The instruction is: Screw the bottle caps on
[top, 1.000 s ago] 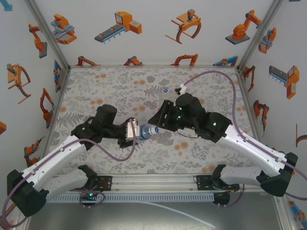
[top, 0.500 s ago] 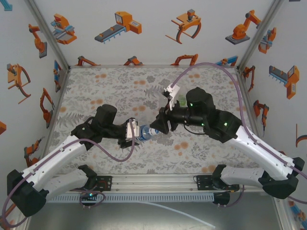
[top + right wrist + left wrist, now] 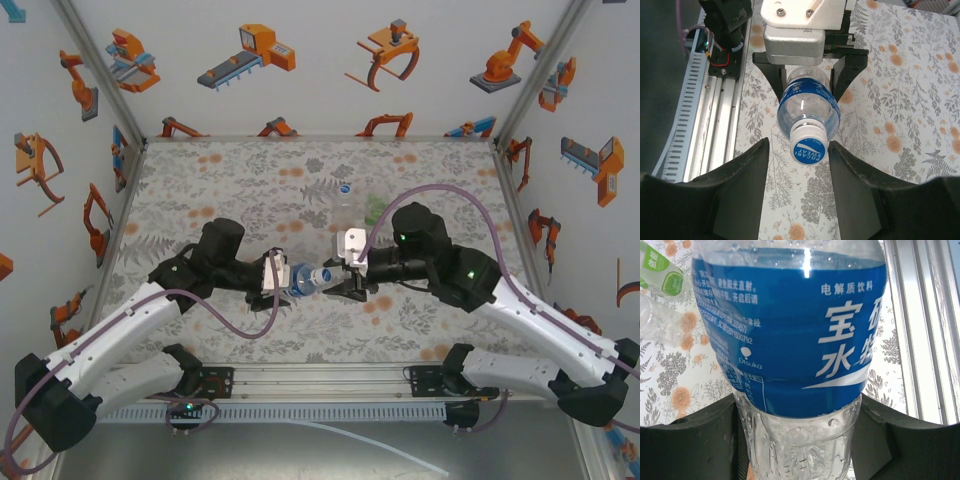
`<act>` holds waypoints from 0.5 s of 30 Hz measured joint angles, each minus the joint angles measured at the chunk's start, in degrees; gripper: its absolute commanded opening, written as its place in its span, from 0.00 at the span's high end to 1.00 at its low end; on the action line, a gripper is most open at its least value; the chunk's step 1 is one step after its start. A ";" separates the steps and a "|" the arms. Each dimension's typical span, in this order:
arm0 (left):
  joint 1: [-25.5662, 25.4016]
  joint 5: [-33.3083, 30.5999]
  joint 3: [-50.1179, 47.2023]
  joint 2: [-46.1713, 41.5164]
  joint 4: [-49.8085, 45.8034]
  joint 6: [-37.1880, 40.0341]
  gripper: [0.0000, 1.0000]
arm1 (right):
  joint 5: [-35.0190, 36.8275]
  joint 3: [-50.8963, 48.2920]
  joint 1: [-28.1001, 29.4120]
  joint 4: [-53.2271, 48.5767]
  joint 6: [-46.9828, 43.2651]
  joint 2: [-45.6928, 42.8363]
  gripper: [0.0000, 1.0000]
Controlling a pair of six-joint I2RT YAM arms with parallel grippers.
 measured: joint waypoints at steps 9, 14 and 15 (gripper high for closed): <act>-0.02 0.35 0.02 -0.02 0.04 0.17 1.00 | 1.16 -0.35 0.00 0.04 -1.53 0.66 0.63; -0.04 0.22 0.02 -0.02 -0.15 0.37 1.00 | 1.92 -0.72 0.00 0.96 -0.42 0.66 0.81; -0.02 0.20 0.02 -0.02 -0.26 0.39 1.00 | 2.03 -0.92 0.00 1.55 0.90 0.63 0.84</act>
